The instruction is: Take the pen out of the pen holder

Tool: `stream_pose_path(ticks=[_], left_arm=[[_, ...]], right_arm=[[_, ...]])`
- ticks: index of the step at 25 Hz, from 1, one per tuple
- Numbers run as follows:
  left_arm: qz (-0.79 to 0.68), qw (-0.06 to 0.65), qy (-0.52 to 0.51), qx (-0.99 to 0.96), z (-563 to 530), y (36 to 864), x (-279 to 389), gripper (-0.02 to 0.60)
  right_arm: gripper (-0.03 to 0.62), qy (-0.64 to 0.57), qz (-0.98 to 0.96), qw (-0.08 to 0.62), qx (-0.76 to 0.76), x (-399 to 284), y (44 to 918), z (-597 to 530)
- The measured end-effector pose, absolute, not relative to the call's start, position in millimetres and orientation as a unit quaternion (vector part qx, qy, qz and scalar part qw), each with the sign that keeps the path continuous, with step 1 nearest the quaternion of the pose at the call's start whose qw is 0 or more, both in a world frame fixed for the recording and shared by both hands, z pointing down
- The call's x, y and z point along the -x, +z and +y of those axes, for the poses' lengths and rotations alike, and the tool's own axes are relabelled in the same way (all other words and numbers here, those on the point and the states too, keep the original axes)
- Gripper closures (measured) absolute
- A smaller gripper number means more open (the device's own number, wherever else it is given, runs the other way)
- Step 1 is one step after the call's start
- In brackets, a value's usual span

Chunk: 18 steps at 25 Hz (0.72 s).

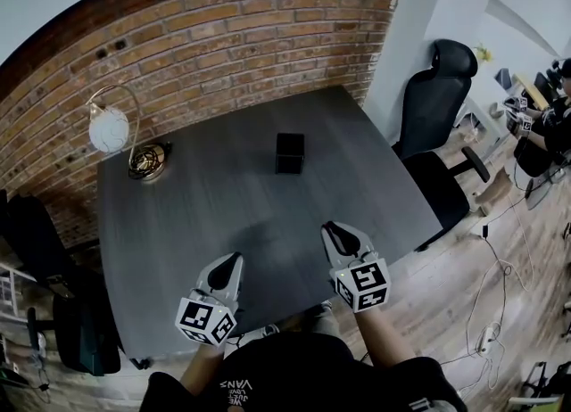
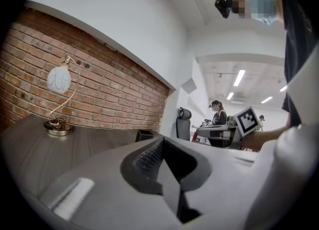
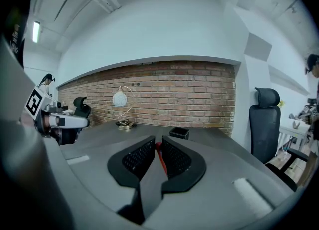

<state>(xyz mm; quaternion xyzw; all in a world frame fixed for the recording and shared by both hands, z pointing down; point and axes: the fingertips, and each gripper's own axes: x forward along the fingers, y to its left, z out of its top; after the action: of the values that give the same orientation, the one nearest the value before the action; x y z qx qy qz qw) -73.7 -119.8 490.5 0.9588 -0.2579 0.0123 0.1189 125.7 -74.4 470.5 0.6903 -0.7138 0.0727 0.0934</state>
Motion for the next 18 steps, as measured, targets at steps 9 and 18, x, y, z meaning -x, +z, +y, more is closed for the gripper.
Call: stream_pose_path(ticks=[9,18], left_arm=[[-0.246,0.118,0.016,-0.962,-116.2,494.6,82.9,0.529],[-0.237,0.124,0.021,-0.963,-116.2,500.9,91.7,0.529]], right_arm=[[0.546,0.095,-0.704,0.081,-0.699,-106.3,482.2,-52.6],[0.546,0.120,-0.701,0.079,-0.698,-87.3,498.7,-41.4]])
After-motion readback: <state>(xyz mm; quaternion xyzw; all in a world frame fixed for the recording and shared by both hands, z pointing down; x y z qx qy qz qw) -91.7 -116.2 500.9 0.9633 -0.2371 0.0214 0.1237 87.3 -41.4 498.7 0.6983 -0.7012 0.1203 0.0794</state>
